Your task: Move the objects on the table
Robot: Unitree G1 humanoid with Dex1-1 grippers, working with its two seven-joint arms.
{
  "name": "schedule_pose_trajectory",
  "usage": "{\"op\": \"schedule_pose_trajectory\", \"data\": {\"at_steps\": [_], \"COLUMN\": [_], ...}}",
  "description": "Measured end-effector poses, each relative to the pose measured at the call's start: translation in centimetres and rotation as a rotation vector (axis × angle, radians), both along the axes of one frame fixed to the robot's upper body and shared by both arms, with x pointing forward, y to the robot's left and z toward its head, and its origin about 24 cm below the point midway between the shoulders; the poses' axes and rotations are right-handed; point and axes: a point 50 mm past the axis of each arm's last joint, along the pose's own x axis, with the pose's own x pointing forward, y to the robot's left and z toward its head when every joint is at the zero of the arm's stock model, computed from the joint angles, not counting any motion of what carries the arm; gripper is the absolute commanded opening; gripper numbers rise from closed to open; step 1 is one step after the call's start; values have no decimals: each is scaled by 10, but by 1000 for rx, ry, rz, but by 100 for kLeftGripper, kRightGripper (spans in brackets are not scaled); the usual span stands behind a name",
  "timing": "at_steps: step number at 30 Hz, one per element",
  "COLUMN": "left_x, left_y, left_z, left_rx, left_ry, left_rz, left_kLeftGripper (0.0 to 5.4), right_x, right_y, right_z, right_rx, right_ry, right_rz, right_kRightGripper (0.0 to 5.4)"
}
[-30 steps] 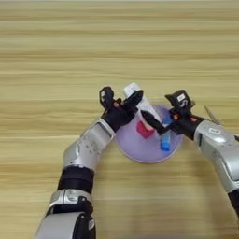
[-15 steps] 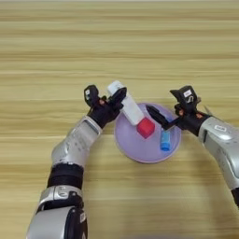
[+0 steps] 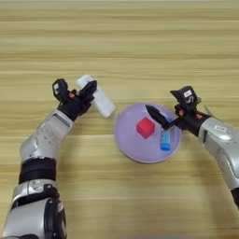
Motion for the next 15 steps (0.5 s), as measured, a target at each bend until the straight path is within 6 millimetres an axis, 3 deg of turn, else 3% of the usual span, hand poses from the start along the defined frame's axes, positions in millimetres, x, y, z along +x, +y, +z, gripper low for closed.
{"op": "schedule_pose_trajectory", "data": {"at_steps": [15], "left_x": [0], "left_y": [0], "left_z": [-39], "left_rx": [162], "left_ry": [179], "left_rz": [-2], "left_kLeftGripper": [109], "right_x": [1], "right_y": [2], "right_z": [2], "right_rx": [5], "right_ry": [-6], "right_rz": [-12], "right_kRightGripper": [540]}}
